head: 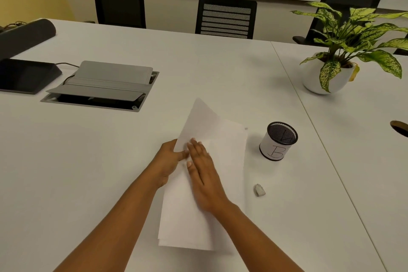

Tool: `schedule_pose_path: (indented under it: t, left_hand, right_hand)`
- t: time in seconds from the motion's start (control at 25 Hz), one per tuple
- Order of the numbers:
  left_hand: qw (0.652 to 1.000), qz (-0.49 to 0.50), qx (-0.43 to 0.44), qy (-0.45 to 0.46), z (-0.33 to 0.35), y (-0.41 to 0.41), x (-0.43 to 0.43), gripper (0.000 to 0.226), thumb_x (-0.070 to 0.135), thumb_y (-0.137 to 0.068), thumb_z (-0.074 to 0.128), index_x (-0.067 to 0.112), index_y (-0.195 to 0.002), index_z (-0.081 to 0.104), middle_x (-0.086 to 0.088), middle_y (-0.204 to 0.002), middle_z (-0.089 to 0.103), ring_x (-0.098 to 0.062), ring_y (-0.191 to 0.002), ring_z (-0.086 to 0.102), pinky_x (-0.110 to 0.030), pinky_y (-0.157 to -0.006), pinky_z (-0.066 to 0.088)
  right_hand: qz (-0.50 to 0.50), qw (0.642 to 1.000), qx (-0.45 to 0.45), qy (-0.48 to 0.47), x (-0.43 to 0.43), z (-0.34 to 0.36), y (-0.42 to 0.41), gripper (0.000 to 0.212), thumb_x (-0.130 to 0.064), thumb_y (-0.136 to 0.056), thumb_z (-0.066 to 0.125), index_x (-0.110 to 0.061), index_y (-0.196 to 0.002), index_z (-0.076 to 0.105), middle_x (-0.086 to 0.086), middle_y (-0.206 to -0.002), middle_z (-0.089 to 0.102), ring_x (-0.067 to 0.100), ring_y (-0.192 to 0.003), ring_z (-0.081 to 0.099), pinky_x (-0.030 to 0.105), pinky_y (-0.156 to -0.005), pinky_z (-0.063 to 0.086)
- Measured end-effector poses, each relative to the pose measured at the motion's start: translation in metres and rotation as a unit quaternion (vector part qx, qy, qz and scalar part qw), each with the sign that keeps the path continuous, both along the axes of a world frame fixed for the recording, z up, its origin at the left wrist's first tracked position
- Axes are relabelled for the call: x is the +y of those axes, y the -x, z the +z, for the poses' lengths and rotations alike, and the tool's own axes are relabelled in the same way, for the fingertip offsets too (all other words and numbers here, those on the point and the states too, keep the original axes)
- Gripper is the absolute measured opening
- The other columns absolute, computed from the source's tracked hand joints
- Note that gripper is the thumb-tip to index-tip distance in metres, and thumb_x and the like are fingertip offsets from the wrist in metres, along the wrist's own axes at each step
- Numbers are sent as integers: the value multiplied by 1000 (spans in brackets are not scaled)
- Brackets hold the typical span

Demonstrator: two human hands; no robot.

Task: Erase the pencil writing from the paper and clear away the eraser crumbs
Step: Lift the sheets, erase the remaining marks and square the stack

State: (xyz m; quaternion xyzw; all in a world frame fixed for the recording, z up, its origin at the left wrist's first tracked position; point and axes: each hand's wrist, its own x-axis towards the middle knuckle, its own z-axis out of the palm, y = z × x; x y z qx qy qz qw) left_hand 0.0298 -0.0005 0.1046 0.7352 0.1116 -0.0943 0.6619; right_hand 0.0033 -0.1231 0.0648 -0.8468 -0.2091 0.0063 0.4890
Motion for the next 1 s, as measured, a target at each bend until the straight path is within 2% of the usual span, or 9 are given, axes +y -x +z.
schedule_pose_path:
  t: [0.16,0.24,0.36,0.56,0.64,0.76,0.84,0.92,1.0]
  left_hand:
    - [999,14,38,19,0,1,2,33,2,-90,52,7,-122,53,-9,-107,62,-23,-92,60,-33,-79,50]
    - [998,24,51,24,-2,3,5,32,2,-90,53,6,-122,53,-12,-108,62,-26,-92,59,-34,-79,49]
    - [998,36,53,22,0,2,8,31,3,-90,53,6,-121,53,-9,-106,61,-22,-88,59,-29,-72,47]
    - [998,51,39,10,1,-4,10,34,5,-90,54,7,-124,50,-4,-110,57,-21,-93,54,-30,-82,41]
    - [998,48,38,8,0,-4,8,33,4,-90,54,6,-123,51,-4,-108,58,-22,-93,55,-30,-81,42]
    - [998,43,34,24,0,-3,2,26,4,-90,54,11,-116,55,-4,-100,62,-18,-84,60,-27,-67,48]
    - [999,29,23,21,0,-4,-1,22,6,-91,53,18,-109,57,2,-95,64,-11,-82,61,-23,-64,49]
    - [1000,18,16,7,-1,-3,1,24,8,-91,53,18,-113,57,5,-98,64,-13,-90,61,-28,-76,50]
    - [999,24,25,0,-4,-2,5,30,8,-91,54,12,-121,54,-2,-109,62,-22,-102,58,-36,-92,46]
  right_hand:
    - [-62,996,64,26,-23,-25,-9,48,-41,-96,22,-34,-142,8,-22,-149,2,-5,-137,-4,28,-115,-2]
    - [-99,983,104,111,-41,-41,-15,50,-43,-96,22,-27,-143,12,-11,-154,5,5,-141,-2,34,-115,-1]
    - [-189,940,177,221,-63,-54,-17,55,-42,-97,22,-9,-141,23,6,-155,11,18,-143,2,41,-116,2]
    - [-314,933,92,149,-55,-32,-17,55,-37,-97,28,-7,-141,19,6,-155,10,17,-143,3,40,-117,3]
    - [-294,950,37,101,-42,-16,-17,53,-35,-96,32,-13,-143,17,-1,-155,7,11,-142,3,37,-117,2]
    - [-114,993,-1,2,-17,4,-7,51,-40,-96,32,-29,-142,12,-22,-148,3,-5,-139,-1,19,-115,-2]
    - [-14,999,-21,38,-7,2,0,52,-49,-92,25,-38,-139,4,-28,-146,-1,-12,-135,-8,11,-110,-12]
    - [-12,998,-18,65,-9,-8,-2,51,-50,-92,21,-39,-139,5,-28,-146,-1,-10,-136,-9,17,-111,-14]
    - [-68,994,34,74,-22,-19,-9,50,-46,-96,24,-31,-142,13,-20,-150,3,-2,-139,-4,30,-113,-9]
